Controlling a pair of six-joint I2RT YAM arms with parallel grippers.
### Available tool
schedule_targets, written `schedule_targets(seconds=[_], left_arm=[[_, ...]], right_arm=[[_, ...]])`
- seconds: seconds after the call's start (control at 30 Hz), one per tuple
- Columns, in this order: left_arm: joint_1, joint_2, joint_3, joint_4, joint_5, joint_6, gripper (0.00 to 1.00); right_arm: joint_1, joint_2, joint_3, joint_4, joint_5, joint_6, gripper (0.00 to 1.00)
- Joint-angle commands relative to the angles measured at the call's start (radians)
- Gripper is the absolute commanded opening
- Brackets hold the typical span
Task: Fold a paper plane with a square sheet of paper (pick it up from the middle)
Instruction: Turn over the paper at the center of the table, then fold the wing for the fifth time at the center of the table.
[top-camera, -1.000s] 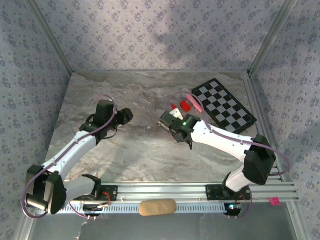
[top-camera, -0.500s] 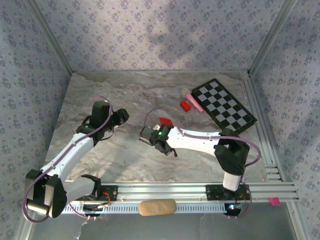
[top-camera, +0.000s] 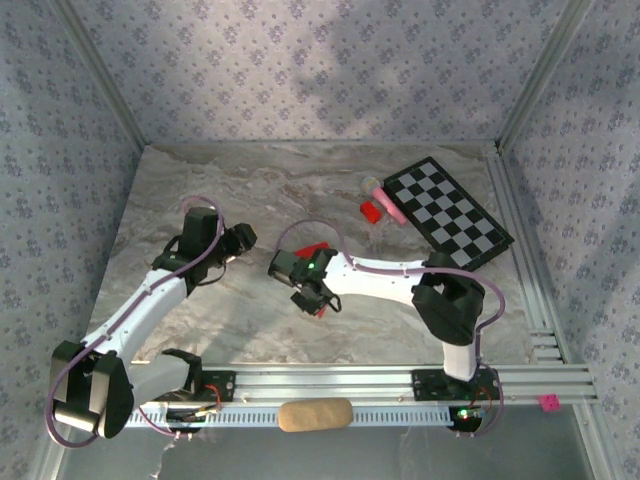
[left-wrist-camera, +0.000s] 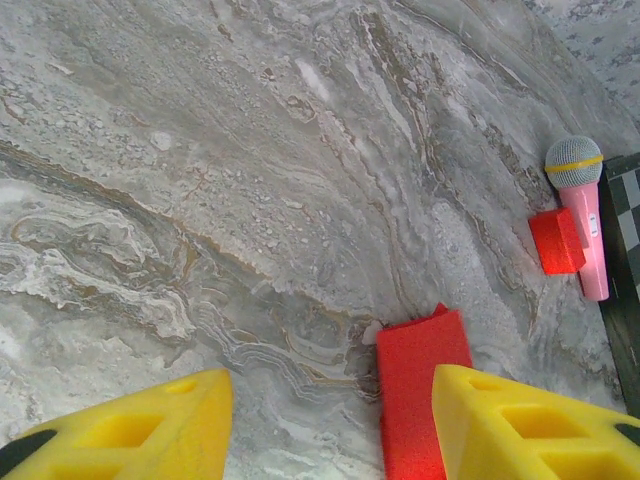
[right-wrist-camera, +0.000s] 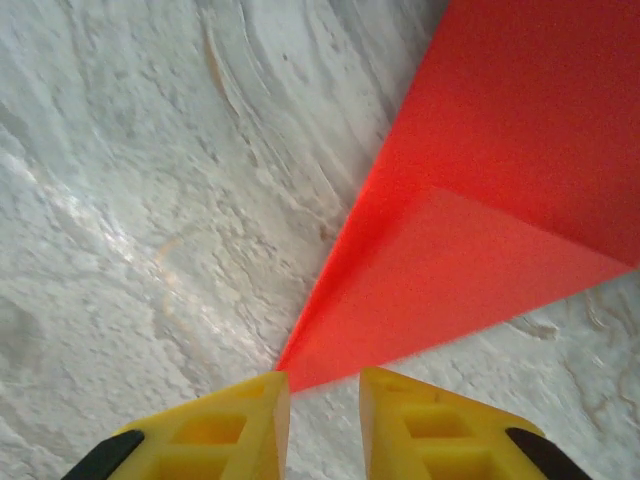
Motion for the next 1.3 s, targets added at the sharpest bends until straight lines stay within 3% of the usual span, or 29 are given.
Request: schedule_targets(seconds=[0.0,0.17,0.23,0.37,0.5,1.0,1.27], left_arm=[[0.006,-0.004,0.000,-0.008,0.022,0.009,0.56],[0.006,0.009,0.000,0.001,0.046,0.012,0.56],[0.007,0.024,0.000,0.011,0.068,0.012,0.56],[0.006,0.057,-0.001,0.043,0.124,0.002,0.54],[0.007,0.087,0.003,0.064,0.176,-0.002,0.48],[-0.030,0.244,0.035,0.142,0.346,-0.030,0.28],[-0.133,0.382,0.108,0.193,0.378,-0.061,0.19]], right_arm=[[-0.036,-0.058,-0.029,0.083,-0.091,0.030,0.29],[-0.118,-0.143,-0.121,0.213,-0.196,0.089,0.31],[-0.178,-0.163,-0.160,0.282,-0.294,0.118,0.29],[-0.290,-0.180,-0.296,0.476,-0.493,0.230,0.22],[-0.338,-0.146,-0.327,0.551,-0.576,0.287,0.14],[-0.334,-0.032,-0.361,0.564,-0.544,0.486,0.11],[-0.282,-0.040,-0.432,0.707,-0.472,0.782,0.12]])
